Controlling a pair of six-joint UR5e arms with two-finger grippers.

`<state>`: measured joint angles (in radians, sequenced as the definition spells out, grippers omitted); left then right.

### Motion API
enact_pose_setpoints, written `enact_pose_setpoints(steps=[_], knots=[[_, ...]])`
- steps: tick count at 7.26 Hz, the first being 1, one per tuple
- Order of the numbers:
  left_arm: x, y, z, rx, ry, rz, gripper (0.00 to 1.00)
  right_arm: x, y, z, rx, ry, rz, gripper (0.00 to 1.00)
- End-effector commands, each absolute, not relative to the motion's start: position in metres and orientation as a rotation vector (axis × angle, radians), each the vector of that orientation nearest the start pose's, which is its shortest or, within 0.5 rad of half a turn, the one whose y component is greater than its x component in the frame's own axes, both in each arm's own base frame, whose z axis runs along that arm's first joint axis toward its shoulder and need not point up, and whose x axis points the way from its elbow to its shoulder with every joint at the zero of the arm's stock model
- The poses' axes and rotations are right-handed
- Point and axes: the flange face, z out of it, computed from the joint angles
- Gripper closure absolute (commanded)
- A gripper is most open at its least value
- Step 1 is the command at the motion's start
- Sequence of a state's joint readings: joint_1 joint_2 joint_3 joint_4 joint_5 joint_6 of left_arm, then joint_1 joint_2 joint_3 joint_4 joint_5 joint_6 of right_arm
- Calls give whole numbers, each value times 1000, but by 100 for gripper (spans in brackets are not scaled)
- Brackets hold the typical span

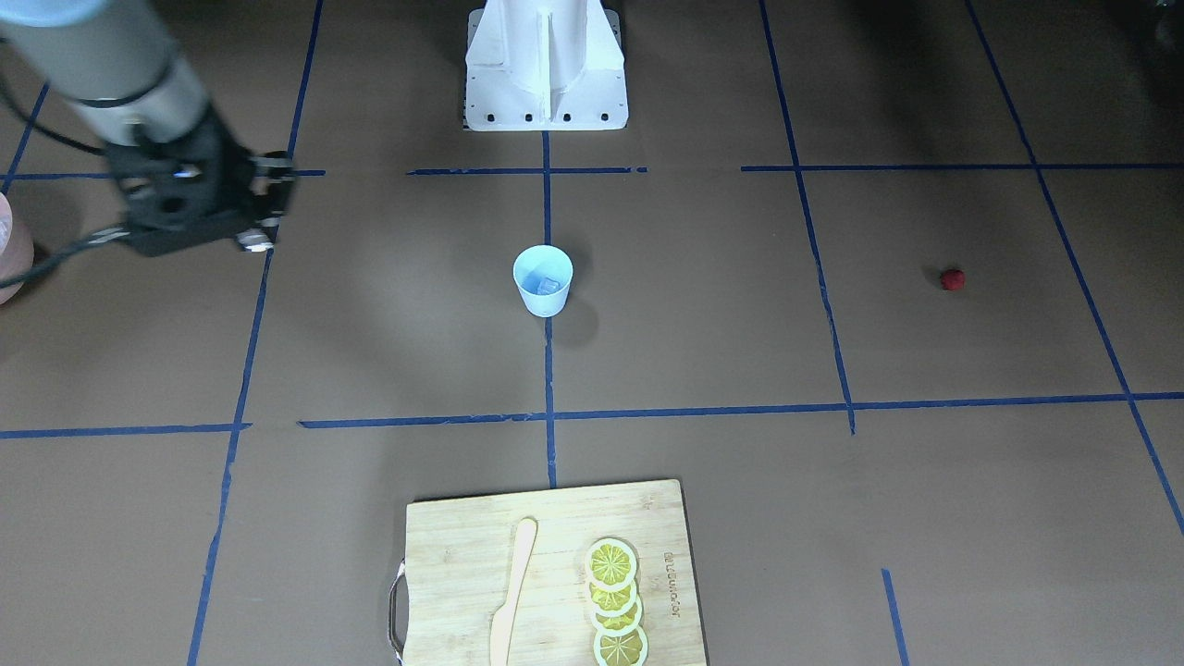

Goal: Put ice and strawberries in cup
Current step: 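Carry the ice cube with the right gripper over the blue cup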

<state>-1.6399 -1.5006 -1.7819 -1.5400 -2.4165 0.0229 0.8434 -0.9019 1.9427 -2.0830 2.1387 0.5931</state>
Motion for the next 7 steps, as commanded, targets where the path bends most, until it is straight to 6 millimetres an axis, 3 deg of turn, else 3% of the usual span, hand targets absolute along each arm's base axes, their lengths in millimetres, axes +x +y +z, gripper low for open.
enact_pose_setpoints(steps=[1,2,3,6,7], knots=[[-91,-460,588,138,839,2,0,-441,-470,136,71,-777,-221,100],[-90,-460,590,135,839,2,0,-484,-462,127,76,-775,-197,100],[-90,-460,592,132,839,0,0,-512,-453,115,72,-788,-181,100],[-91,-460,593,132,839,1,0,-564,-441,123,77,-790,-141,100],[-91,-460,593,134,839,2,0,-572,-435,126,85,-780,-147,100]])
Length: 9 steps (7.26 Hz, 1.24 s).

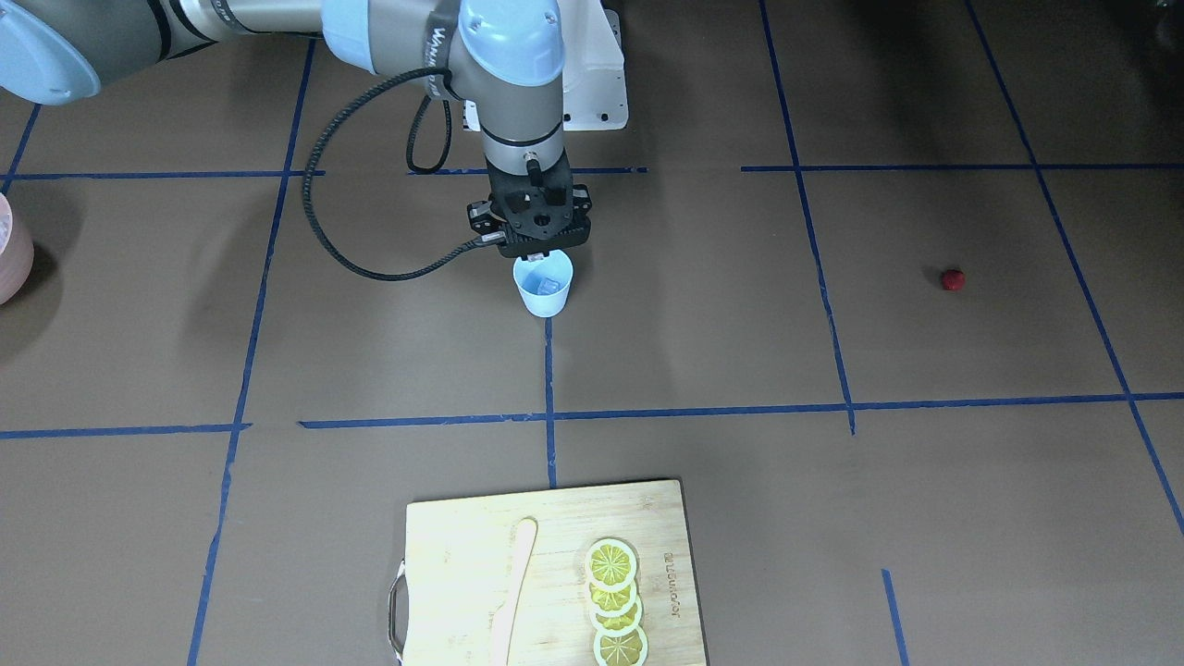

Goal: Put ice and strawberries in cup
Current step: 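Carry the ice cube with the right gripper over the blue cup, then open the right gripper to drop the ice cube into the cup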

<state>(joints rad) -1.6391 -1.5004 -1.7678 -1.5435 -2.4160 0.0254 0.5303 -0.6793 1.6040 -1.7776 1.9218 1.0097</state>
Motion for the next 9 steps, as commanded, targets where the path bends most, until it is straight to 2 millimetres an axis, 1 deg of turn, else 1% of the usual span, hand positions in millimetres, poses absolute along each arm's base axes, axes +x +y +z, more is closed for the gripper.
enact_pose_setpoints(steps=[1,2,3,4,5,6,7,8,9], knots=[[-90,-461,593,133,839,3,0,-573,-433,127,81,-778,-151,100],[-90,-460,594,132,839,3,0,-576,-431,130,77,-774,-152,98],[-90,-460,594,132,839,3,0,-576,-431,130,77,-774,-152,75],[-90,-460,594,132,839,3,0,-576,-431,132,80,-772,-151,29],[-90,-460,594,133,839,3,0,-574,-433,130,98,-770,-145,2],[-90,-461,593,135,839,4,0,-569,-438,128,104,-773,-137,1],[-90,-461,592,136,839,2,0,-558,-447,125,115,-778,-122,1],[-89,-463,587,146,838,10,0,-536,-456,117,138,-798,-102,1],[-85,-464,581,152,839,21,0,-494,-457,122,172,-825,-75,1]])
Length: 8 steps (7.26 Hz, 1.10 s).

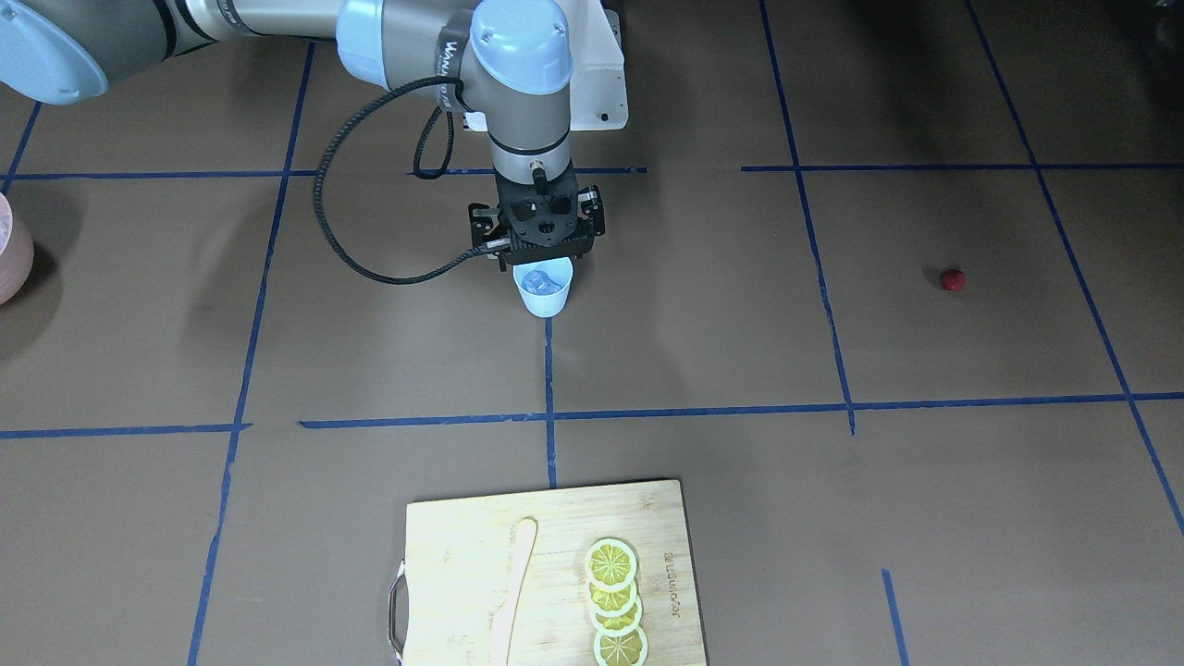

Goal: Put ice and strawberries in cup
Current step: 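Move the right gripper back toward the bowl while the left gripper reaches the strawberry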

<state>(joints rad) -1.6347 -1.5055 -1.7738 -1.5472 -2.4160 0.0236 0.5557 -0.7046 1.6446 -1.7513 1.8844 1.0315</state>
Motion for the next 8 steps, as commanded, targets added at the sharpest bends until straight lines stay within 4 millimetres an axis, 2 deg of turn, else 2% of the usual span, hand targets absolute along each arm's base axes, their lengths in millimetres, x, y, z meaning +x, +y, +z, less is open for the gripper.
enact_pose_setpoints(steps=[1,3,5,6,7,8], knots=[[-68,-466,581,136,841,56,0,-448,-462,136,200,-834,-42,1],[-37,-469,576,88,849,36,0,-377,-488,167,248,-789,-22,1],[9,-451,585,107,847,-24,0,-314,-512,199,226,-799,-72,1],[35,-437,589,125,851,-74,0,-276,-529,223,215,-794,-79,1],[66,-434,586,103,849,-98,0,-230,-546,256,225,-775,-115,1],[93,-432,583,105,831,-114,0,-194,-555,283,233,-757,-177,1]])
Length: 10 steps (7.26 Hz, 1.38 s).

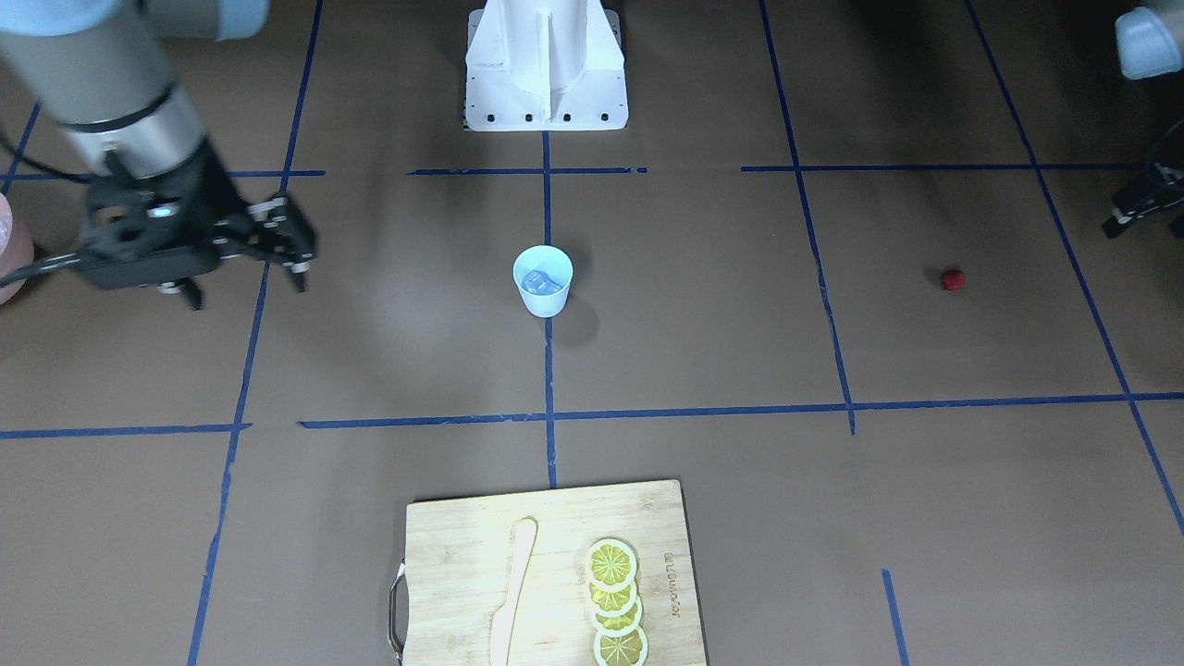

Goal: Put ice and strawberries in cup
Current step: 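Move the right gripper back toward the bowl while the left gripper reaches the strawberry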

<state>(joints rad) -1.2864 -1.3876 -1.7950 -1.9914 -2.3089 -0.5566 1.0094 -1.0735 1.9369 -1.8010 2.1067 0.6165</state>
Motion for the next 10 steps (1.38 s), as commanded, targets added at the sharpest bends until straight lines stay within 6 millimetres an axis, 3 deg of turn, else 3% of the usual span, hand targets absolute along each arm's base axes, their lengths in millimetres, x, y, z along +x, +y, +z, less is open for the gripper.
enact_pose_setpoints(steps=[1,3,6,8,10], knots=[[121,-427,578,92,836,-137,0,-160,-560,317,222,-747,-202,1],[175,-414,574,98,821,-155,0,-106,-574,369,205,-751,-247,1],[229,-411,585,117,787,-163,0,-61,-570,411,168,-770,-200,1],[245,-418,592,124,778,-158,2,-56,-568,420,166,-766,-209,1],[247,-421,599,126,783,-159,3,-55,-567,420,166,-765,-208,1]])
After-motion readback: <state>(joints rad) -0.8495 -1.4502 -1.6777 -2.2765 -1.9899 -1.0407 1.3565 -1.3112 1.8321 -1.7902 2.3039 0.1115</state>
